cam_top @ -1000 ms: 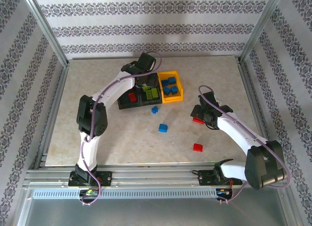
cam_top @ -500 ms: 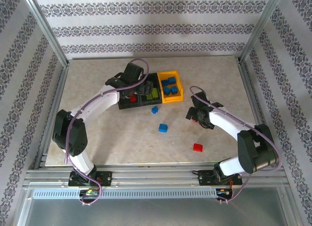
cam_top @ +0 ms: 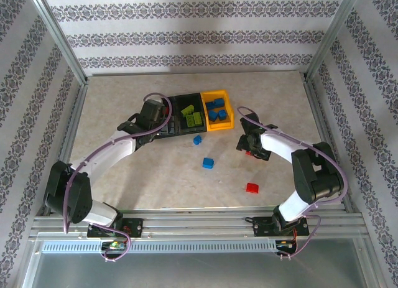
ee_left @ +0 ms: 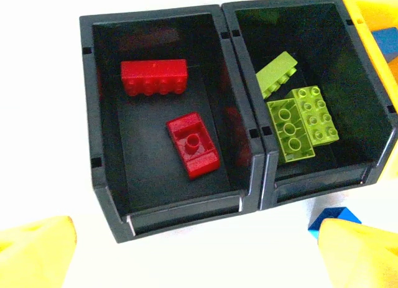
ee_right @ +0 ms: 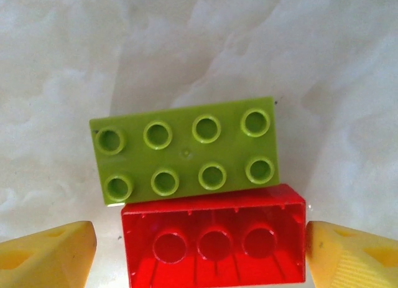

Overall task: Sort the legos into containers by color
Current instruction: Pick up the lego from the middle-right of the table, then place the lego in the container.

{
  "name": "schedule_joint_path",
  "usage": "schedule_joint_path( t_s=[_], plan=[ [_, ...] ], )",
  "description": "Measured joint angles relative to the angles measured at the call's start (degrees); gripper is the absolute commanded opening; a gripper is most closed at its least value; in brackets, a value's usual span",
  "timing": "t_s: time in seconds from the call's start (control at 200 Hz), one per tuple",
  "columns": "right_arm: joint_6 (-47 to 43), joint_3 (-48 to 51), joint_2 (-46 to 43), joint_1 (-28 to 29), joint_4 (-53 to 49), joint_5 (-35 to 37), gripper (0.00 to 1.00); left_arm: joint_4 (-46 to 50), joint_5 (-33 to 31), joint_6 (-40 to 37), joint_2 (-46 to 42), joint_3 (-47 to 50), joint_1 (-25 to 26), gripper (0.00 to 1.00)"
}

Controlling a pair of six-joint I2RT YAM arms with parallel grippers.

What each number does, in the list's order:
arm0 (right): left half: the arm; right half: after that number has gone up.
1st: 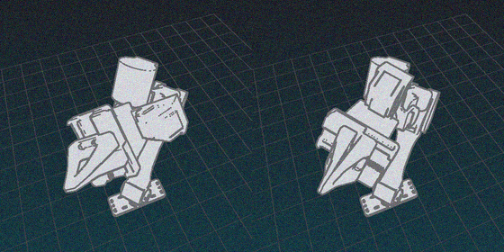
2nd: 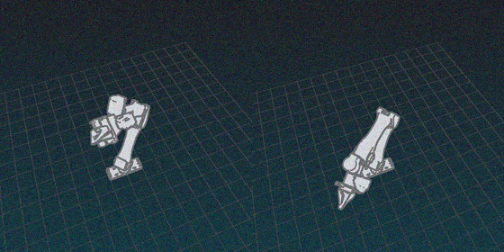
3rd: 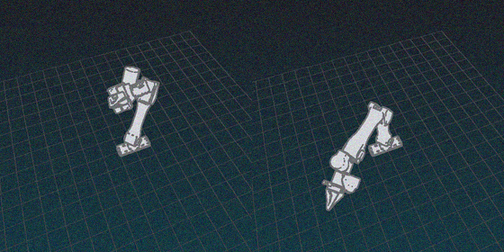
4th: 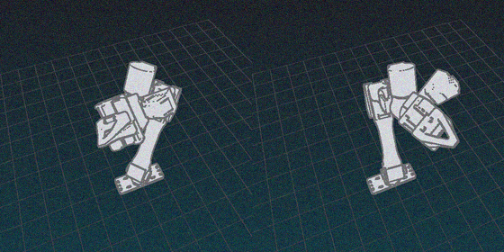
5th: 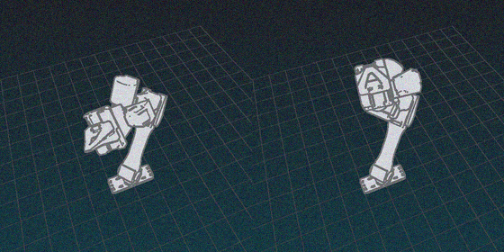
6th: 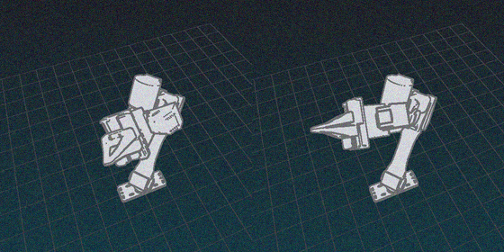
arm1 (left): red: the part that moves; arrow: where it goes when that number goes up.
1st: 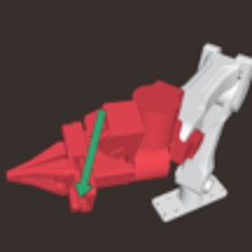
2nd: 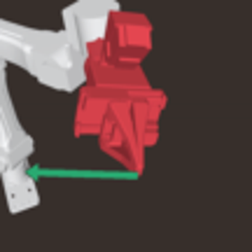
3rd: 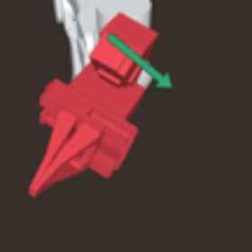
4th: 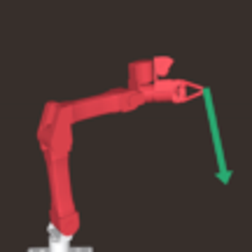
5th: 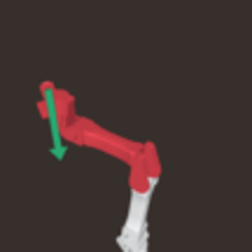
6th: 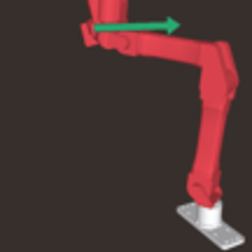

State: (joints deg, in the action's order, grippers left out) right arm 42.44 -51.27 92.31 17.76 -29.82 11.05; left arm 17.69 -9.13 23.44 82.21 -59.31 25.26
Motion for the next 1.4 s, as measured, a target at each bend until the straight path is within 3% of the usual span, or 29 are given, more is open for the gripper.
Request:
schedule_joint_path(
  t_s=[0.46,0.745,1.119,1.399],
  plan=[
    [-1.4,0.0,1.7,-0.8,0.1,-1.9,0.69,-1.2,-1.9,1.8,-4.0,3.5,-1.0,1.00],
    [-2.2,0.0,1.4,-0.2,-0.1,-2.6,0.54,-1.8,-1.9,2.4,-4.0,3.5,-1.1,1.00],
    [-2.1,-6.8,-2.8,8.9,-3.6,-1.2,0.51,-1.9,-4.4,2.6,-6.8,6.6,-1.8,1.00],
    [-3.6,-19.4,0.5,16.5,-3.5,-1.0,0.50,-1.6,-6.6,4.5,-12.8,10.7,-6.8,0.99]
  ],
)
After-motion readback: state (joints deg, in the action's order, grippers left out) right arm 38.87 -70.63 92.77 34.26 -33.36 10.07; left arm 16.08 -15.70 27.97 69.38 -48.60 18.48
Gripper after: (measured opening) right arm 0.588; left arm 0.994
